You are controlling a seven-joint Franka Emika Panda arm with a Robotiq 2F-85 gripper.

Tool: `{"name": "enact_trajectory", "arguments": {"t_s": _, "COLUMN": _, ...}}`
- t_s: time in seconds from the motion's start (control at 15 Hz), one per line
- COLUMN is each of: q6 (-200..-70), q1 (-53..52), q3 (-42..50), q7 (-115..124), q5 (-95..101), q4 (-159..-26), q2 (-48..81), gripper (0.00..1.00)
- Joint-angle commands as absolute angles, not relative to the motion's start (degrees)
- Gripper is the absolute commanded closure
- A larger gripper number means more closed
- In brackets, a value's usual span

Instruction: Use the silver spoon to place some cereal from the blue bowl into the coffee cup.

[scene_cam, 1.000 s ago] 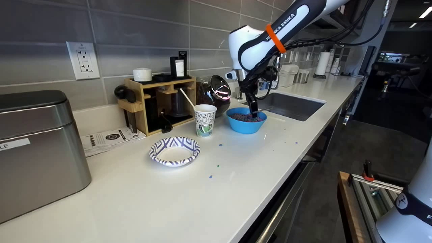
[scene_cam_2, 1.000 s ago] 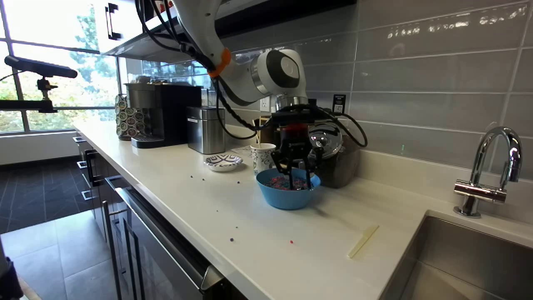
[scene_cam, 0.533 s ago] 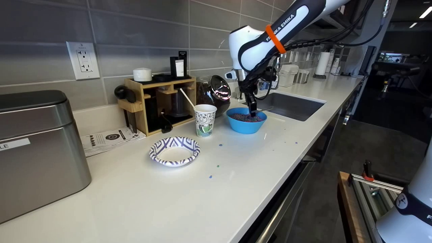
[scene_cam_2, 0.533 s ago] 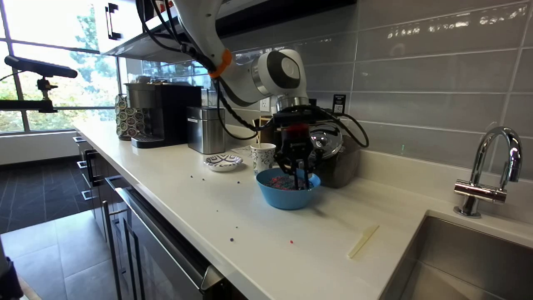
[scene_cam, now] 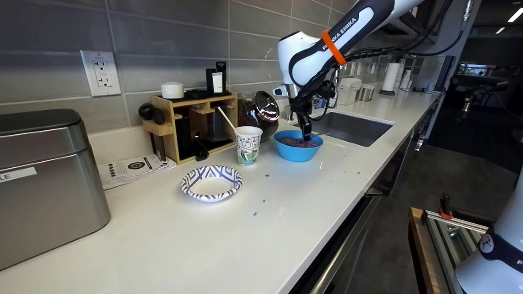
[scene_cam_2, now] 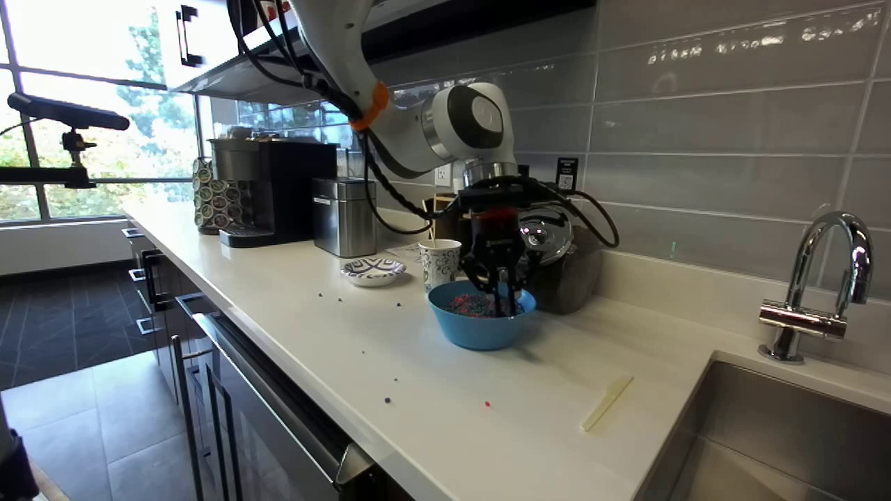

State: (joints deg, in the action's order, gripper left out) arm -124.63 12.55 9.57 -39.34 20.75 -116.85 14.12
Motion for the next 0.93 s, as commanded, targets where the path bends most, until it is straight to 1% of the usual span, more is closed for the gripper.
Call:
{"name": "enact_trajectory", "arguments": {"t_s": 0.0, "q6": -125.9, "q1": 13.3, "q3": 9.2, "q7": -40.9, "q5": 19.7, "q4": -116.9, "q2": 14.7, "gripper": 0.93}}
{"name": "enact_trajectory", "arguments": {"t_s": 0.2, "q6": -125.7, "q1": 13.3, "q3": 9.2, "q7": -41.0, "q5": 19.9, "q4": -116.9, "q2": 14.5, "gripper": 1.00}}
{"name": "enact_trajectory", "arguments": {"t_s": 0.33, "q6": -125.4, "q1": 13.3, "q3": 9.2, "q7": -41.3, "q5": 19.8, "q4": -117.0, "q2": 14.3, "gripper": 0.99}}
{"name": "enact_trajectory", "arguments": {"t_s": 0.87, "q6": -125.4, "q1": 13.5, "q3": 9.2, "q7": -42.9, "q5": 19.4, "q4": -117.8, "q2": 12.8, "gripper": 0.99}}
